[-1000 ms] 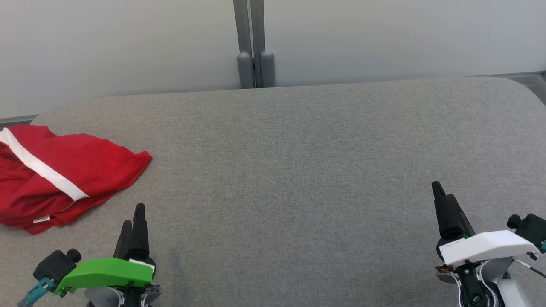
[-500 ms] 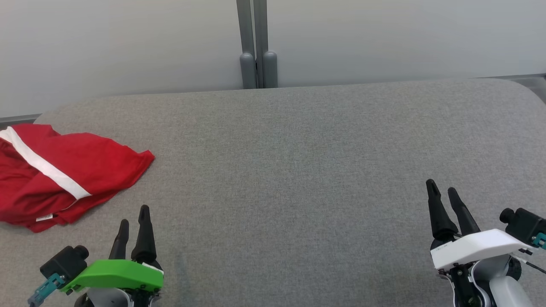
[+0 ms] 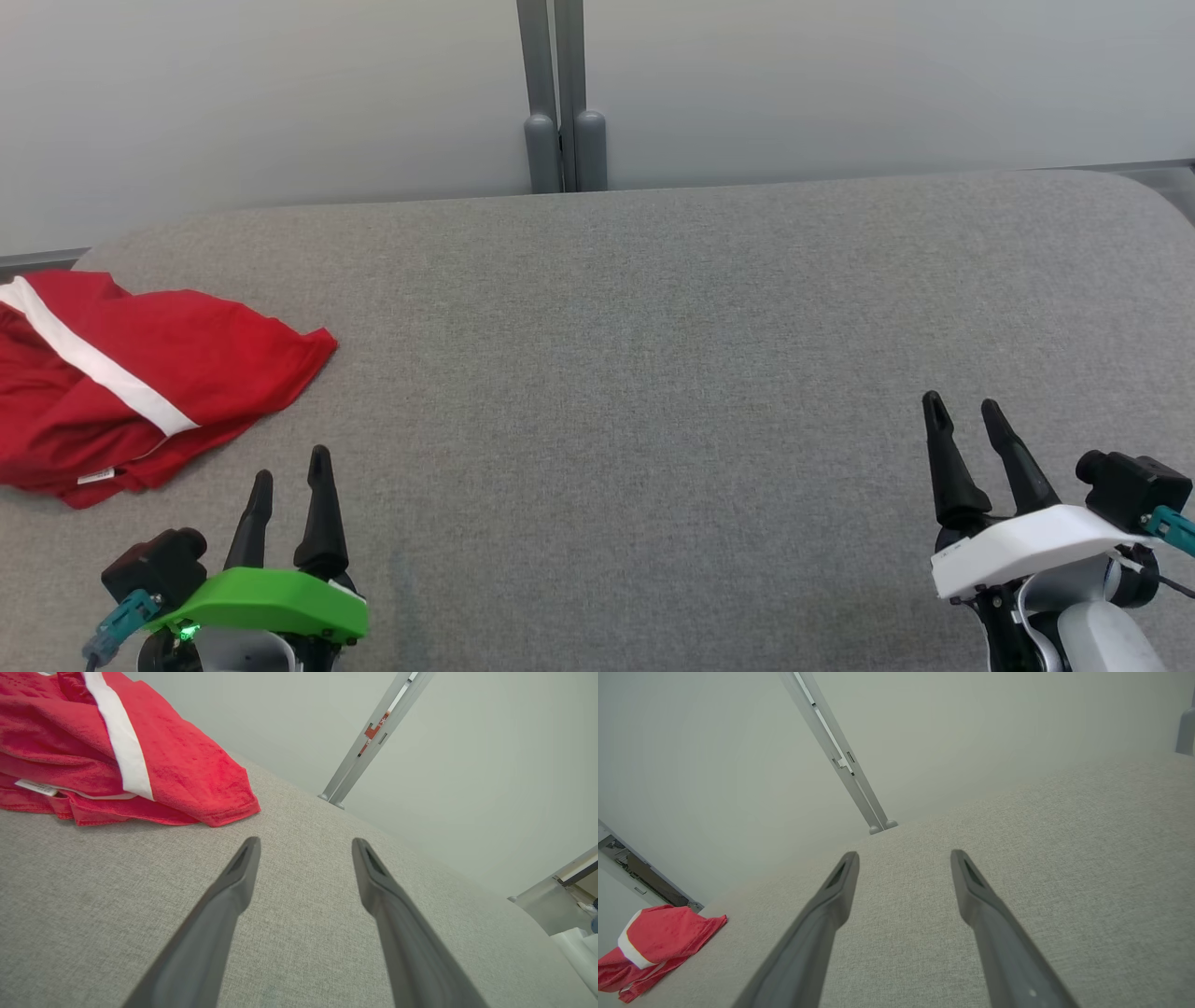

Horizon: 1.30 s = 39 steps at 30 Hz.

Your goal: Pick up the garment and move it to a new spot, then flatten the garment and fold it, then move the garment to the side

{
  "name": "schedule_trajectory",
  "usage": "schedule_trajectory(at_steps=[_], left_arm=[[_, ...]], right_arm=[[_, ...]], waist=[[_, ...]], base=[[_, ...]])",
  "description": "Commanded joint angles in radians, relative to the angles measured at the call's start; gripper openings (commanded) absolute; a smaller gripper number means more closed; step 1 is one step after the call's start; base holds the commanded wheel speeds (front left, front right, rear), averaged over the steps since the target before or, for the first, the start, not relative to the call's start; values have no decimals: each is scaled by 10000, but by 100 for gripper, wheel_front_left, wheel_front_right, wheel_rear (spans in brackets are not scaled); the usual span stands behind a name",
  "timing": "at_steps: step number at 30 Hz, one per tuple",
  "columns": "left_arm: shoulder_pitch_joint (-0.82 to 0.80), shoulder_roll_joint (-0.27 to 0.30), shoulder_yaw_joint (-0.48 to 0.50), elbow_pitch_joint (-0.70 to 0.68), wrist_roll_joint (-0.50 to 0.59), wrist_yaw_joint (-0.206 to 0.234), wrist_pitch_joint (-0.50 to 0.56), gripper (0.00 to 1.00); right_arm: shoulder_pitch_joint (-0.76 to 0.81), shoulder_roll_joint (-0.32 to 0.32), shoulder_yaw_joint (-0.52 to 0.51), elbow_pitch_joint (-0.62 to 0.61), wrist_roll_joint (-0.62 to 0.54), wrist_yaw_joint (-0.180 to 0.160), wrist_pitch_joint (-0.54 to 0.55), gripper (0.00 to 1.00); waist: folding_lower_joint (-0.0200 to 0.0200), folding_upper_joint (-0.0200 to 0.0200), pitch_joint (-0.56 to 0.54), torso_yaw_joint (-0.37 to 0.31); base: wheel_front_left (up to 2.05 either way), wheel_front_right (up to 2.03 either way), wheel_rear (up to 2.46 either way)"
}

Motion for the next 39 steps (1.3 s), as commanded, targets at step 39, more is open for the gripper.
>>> schedule_trajectory(at_steps=[39], left_arm=[[-32,236,-118,465,3841,-331,-998,100]], right_arm=[[421,7,-672,410,-3853,2,-1004,100]], waist=[[0,-1,5,-20]], base=[[0,0,0]])
